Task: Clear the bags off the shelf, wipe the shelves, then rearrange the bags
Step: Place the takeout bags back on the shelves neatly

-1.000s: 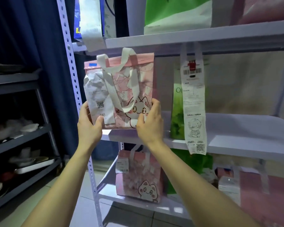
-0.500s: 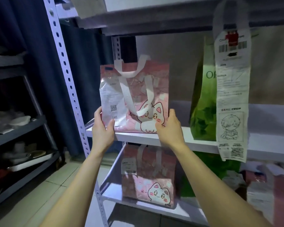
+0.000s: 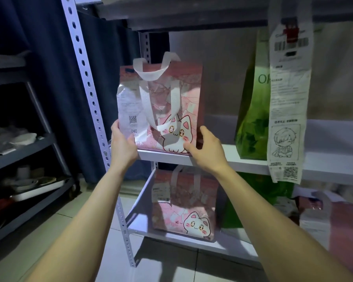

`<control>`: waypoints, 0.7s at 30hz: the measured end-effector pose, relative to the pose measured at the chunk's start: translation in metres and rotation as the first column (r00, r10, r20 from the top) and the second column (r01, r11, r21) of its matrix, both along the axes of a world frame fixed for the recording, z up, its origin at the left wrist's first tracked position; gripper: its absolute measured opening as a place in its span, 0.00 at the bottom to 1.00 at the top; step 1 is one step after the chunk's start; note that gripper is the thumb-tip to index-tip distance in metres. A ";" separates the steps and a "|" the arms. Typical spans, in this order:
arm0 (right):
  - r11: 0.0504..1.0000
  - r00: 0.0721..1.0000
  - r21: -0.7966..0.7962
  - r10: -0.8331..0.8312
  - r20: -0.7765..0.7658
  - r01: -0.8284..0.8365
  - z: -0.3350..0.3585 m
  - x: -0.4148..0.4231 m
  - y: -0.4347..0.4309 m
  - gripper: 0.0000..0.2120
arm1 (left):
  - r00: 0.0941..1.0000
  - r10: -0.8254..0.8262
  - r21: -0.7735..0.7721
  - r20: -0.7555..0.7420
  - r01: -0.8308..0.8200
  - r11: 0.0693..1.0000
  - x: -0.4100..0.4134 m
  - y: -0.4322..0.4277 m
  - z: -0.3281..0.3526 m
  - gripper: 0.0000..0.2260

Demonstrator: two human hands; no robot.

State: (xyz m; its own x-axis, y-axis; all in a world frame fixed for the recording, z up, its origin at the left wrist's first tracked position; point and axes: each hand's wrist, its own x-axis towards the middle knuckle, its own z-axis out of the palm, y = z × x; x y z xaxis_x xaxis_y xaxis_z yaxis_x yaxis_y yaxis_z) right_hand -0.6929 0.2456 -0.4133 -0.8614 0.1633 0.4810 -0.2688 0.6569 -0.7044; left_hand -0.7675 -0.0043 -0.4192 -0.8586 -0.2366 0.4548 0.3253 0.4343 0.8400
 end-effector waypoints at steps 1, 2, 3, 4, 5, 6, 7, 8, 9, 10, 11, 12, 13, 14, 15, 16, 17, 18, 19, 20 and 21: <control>1.000 1.000 -0.004 0.006 0.012 -0.006 0.001 -0.001 0.001 0.17 | 1.000 0.003 -0.008 0.002 -0.003 1.000 0.000 0.000 0.000 0.28; 1.000 1.000 -0.011 0.009 0.021 -0.009 0.001 -0.002 0.001 0.17 | 1.000 0.007 -0.016 0.002 -0.007 1.000 0.001 0.001 0.000 0.28; 1.000 1.000 -0.016 0.010 0.025 -0.010 0.002 -0.002 0.002 0.18 | 1.000 0.011 -0.016 0.001 -0.011 1.000 0.001 0.002 0.000 0.28; 1.000 1.000 -0.018 0.011 0.026 -0.010 0.002 -0.002 0.003 0.18 | 1.000 0.014 -0.013 0.000 -0.014 1.000 0.002 0.003 0.000 0.29; 1.000 1.000 -0.020 0.010 0.026 -0.009 0.002 -0.002 0.004 0.18 | 1.000 0.017 -0.011 0.003 -0.017 1.000 0.004 0.004 -0.001 0.29; 1.000 1.000 -0.022 0.006 0.026 -0.006 0.001 -0.002 0.004 0.19 | 1.000 0.016 -0.007 0.009 -0.016 1.000 0.006 0.003 -0.002 0.30; 1.000 1.000 -0.022 0.002 0.027 -0.001 0.000 -0.002 0.004 0.19 | 1.000 0.012 -0.002 0.014 -0.012 1.000 0.010 0.003 -0.004 0.31; 1.000 1.000 -0.022 -0.003 0.031 0.003 0.001 -0.002 0.004 0.19 | 1.000 0.009 0.000 0.015 -0.009 1.000 0.014 0.003 -0.007 0.32; 1.000 0.999 -0.028 -0.005 0.037 0.006 0.001 -0.002 0.004 0.19 | 1.000 0.009 -0.006 0.008 -0.009 1.000 0.018 0.002 -0.009 0.33; 0.999 0.999 -0.040 -0.002 0.048 0.004 0.003 -0.001 0.004 0.19 | 1.000 0.017 -0.016 -0.006 -0.017 1.000 0.023 0.002 -0.011 0.34; 0.998 0.998 -0.061 0.009 0.060 -0.005 0.004 0.001 0.004 0.20 | 0.999 0.030 -0.020 -0.025 -0.031 0.999 0.028 0.003 -0.013 0.35; 0.996 0.997 -0.084 0.025 0.067 -0.020 0.005 0.004 0.004 0.21 | 0.998 0.045 -0.014 -0.053 -0.045 0.999 0.034 0.004 -0.014 0.34; 0.994 0.997 -0.104 0.038 0.062 -0.031 0.006 0.009 0.005 0.22 | 0.993 0.063 -0.003 -0.098 -0.064 0.998 0.041 0.007 -0.015 0.33; 0.994 0.999 -0.108 0.038 0.033 -0.034 0.005 0.015 0.006 0.22 | 0.983 0.087 0.005 -0.164 -0.087 0.996 0.047 0.012 -0.014 0.31; 0.995 1.000 -0.094 0.024 -0.019 -0.026 0.003 0.023 0.008 0.22 | 0.965 0.112 0.008 -0.236 -0.113 0.994 0.054 0.018 -0.011 0.28; 0.998 0.996 -0.066 0.005 -0.084 -0.011 0.001 0.032 0.012 0.20 | 0.944 0.128 0.009 -0.305 -0.131 0.991 0.059 0.025 -0.007 0.26; 0.999 0.989 -0.038 -0.013 -0.150 0.007 0.000 0.042 0.017 0.18 | 0.924 0.125 0.008 -0.361 -0.131 0.991 0.064 0.034 -0.002 0.24; 0.999 0.978 -0.023 -0.031 -0.206 0.027 0.000 0.052 0.023 0.14 | 0.912 0.103 0.001 -0.397 -0.112 0.994 0.067 0.045 0.005 0.21; 0.999 0.966 -0.024 -0.050 -0.254 0.045 0.002 0.063 0.031 0.11 | 0.907 0.064 -0.004 -0.416 -0.072 0.997 0.072 0.057 0.012 0.18; 0.998 0.951 -0.033 -0.065 -0.302 0.058 0.006 0.073 0.039 0.08 | 0.902 0.020 -0.006 -0.432 -0.025 1.000 0.076 0.070 0.020 0.16; 0.997 0.933 -0.045 -0.079 -0.352 0.068 0.011 0.083 0.048 0.05 | 0.891 -0.020 -0.008 -0.453 0.018 1.000 0.080 0.084 0.028 0.15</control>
